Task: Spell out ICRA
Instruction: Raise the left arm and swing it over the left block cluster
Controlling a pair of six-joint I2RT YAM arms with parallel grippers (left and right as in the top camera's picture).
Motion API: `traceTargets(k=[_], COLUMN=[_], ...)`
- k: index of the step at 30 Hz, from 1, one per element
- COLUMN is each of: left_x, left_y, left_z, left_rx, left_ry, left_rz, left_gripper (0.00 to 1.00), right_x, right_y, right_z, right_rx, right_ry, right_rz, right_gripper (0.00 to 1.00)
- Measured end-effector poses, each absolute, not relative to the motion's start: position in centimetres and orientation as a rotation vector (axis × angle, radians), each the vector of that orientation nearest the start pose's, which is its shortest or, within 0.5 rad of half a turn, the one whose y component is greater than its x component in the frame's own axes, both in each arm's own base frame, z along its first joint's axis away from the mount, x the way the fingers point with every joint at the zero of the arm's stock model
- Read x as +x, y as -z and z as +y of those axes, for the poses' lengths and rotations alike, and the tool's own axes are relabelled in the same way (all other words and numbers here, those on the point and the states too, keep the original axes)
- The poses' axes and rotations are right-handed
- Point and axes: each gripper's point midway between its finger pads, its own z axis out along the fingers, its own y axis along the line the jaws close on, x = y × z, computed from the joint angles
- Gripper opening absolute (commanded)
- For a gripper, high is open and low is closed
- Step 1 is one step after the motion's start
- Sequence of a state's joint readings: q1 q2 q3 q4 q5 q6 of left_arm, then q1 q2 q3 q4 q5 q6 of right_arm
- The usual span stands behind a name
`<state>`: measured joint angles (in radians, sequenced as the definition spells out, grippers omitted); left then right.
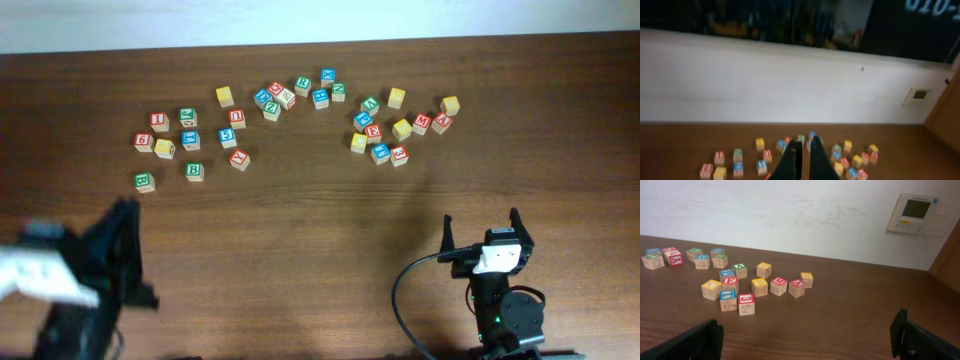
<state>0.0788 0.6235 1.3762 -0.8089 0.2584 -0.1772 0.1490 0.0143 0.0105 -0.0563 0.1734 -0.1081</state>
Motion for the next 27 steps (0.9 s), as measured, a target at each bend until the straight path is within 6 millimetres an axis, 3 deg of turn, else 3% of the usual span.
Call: traceTargets(k=[3,6,10,15,18,23,27], left_x=[22.0,26.8,33.0,40.2,43.7,45.9,46.1], left_y=[-47.9,-49.1,-48.7,-44.7,-40.6,-34.5,-32.9], left_z=[-2.6,-2.1,-0.8,1.3,2.5,4.1,3.9], left_rx=[-0.033,-0.064,-0.126,-0.209,-0.259,-0.322,-0.324], left_ry=[0.294,0.297,0.260,0.179,0.115,0.021,0.033], left_rz=[1.716,1.830,1.965,2.113,2.211,2.374,2.427], left_gripper=[0.00,0.00,0.01,0.00,0.00,0.00,0.03], right_x=[24.6,24.6,24.6,24.6,24.6,24.6,24.6], right_y=[-16.2,-16.2,-16.2,-16.2,-16.2,-16.2,-16.2], right_z=[0.7,0.7,0.7,0.7,0.7,0.7,0.7], right_rx=[-0.076,-0.077,-0.077,-0.077,-0.077,-0.076,-0.077], right_ry=[0.110,0.110,0.110,0.110,0.110,0.109,0.110], right_rz=[1.629,1.629,1.629,1.629,1.629,1.629,1.629], right_gripper=[0.98,0.98,0.98,0.98,0.98,0.98,0.98])
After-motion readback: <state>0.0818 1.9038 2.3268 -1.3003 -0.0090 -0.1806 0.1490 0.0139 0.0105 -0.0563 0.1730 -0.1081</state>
